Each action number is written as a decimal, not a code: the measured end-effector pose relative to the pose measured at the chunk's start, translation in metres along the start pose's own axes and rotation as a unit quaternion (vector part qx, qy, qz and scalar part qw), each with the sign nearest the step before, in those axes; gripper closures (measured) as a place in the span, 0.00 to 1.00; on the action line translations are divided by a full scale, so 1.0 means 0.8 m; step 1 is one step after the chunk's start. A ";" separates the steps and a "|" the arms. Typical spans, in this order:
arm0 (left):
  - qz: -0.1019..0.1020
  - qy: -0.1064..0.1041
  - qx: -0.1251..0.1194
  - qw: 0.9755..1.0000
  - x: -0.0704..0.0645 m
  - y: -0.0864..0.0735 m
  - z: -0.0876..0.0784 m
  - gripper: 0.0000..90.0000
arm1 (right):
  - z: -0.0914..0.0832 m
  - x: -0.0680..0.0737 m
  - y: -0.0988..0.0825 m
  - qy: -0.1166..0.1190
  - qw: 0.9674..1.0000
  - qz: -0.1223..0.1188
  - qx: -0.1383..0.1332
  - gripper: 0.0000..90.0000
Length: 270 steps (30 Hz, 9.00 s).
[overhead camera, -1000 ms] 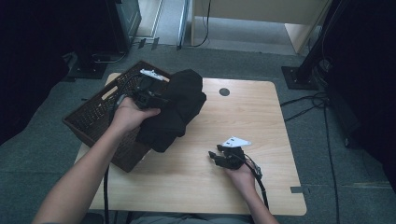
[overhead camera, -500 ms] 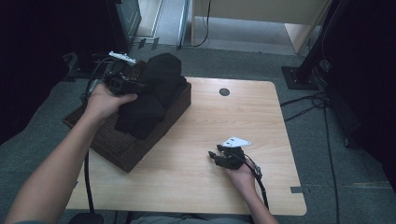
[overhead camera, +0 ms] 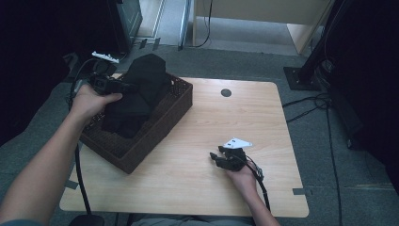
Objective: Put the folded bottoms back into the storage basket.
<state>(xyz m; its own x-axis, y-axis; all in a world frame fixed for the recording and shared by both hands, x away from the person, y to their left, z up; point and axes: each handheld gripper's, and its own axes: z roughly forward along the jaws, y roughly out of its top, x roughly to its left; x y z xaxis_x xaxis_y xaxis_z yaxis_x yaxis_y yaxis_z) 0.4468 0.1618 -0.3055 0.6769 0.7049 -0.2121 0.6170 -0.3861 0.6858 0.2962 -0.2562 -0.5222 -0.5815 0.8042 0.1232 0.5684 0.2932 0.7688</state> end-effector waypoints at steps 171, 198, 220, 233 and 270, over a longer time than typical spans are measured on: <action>-0.001 -0.019 0.028 0.999 -0.073 -0.062 0.095 0.49 | 0.008 0.018 0.004 -0.012 1.000 -0.026 0.005 0.51; -0.002 -0.012 0.068 0.998 -0.078 -0.101 0.127 0.83 | 0.010 0.021 0.004 -0.017 0.999 -0.033 0.006 0.50; -0.114 0.088 0.028 0.989 -0.016 -0.127 0.081 0.83 | 0.009 0.020 0.004 -0.014 0.999 -0.029 0.006 0.50; -0.183 0.128 0.008 0.975 -0.007 -0.113 0.093 0.80 | 0.010 0.020 0.005 -0.015 0.999 -0.033 0.006 0.50; -0.071 -0.012 -0.019 0.997 -0.123 -0.105 0.124 0.45 | 0.010 0.021 0.004 -0.012 0.999 -0.034 0.006 0.48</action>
<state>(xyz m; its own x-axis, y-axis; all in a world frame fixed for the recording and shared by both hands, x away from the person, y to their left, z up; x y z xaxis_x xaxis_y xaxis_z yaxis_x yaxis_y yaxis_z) 0.3678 0.0658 -0.4112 0.5935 0.7358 -0.3262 0.6920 -0.2595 0.6736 0.2930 -0.2373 -0.5226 -0.6044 0.7947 0.0554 0.5353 0.3536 0.7671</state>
